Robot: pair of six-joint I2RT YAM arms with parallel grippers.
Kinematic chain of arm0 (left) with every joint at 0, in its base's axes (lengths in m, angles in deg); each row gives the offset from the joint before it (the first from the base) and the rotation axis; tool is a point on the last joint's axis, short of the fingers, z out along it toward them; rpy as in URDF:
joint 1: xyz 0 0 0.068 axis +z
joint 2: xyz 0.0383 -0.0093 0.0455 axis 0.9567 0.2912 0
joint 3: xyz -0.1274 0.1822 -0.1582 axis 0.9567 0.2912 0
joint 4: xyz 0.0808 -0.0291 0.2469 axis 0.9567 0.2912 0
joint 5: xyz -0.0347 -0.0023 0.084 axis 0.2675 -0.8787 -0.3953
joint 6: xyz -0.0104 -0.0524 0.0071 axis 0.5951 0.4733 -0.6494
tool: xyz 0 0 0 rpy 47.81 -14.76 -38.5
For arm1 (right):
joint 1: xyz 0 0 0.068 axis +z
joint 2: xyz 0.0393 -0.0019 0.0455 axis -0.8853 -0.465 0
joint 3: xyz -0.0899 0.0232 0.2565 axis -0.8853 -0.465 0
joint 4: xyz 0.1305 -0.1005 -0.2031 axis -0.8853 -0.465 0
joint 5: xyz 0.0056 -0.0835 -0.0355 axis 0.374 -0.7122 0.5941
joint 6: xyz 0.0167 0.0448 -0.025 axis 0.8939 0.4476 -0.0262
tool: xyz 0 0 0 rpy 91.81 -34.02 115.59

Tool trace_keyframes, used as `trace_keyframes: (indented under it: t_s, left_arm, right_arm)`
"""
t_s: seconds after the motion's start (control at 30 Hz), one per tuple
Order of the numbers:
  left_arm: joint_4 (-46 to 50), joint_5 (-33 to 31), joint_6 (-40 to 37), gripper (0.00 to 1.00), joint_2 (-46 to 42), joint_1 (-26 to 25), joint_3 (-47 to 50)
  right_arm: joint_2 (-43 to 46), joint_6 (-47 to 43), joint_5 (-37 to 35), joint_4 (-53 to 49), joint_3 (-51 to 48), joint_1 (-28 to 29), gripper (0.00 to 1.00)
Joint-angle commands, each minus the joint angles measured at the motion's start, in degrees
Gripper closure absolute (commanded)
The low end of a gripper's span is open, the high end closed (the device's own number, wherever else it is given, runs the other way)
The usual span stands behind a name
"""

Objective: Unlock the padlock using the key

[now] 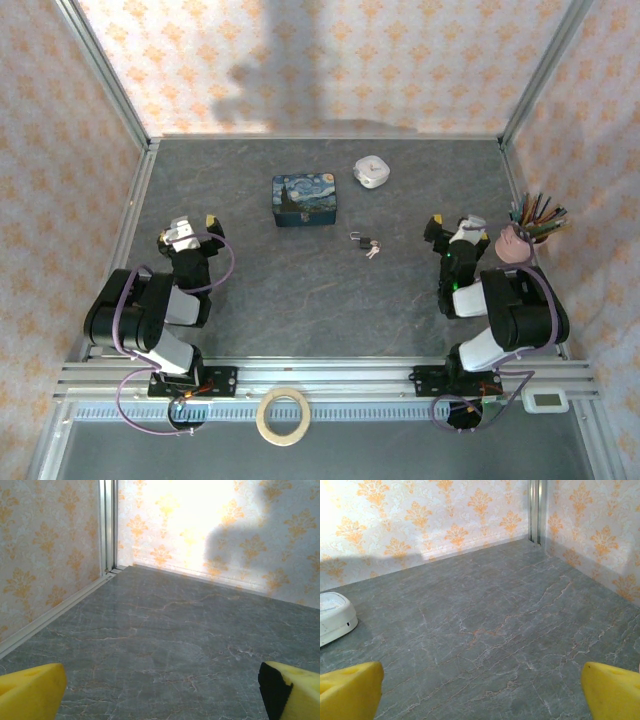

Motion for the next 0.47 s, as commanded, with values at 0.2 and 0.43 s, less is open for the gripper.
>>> trace_keyframes:
  t_s: [0.2, 0.43]
  left_arm:
    - [0.79, -0.98, -0.85, 0.01, 0.19, 0.23, -1.57]
    - [0.97, -0.81, -0.78, 0.01, 0.15, 0.23, -1.66]
  right_arm:
    - [0.41, 0.42, 0.23, 2.50, -0.09, -0.30, 0.00]
    - [0.50, 0.44, 0.43, 2.52, -0.12, -0.30, 0.00]
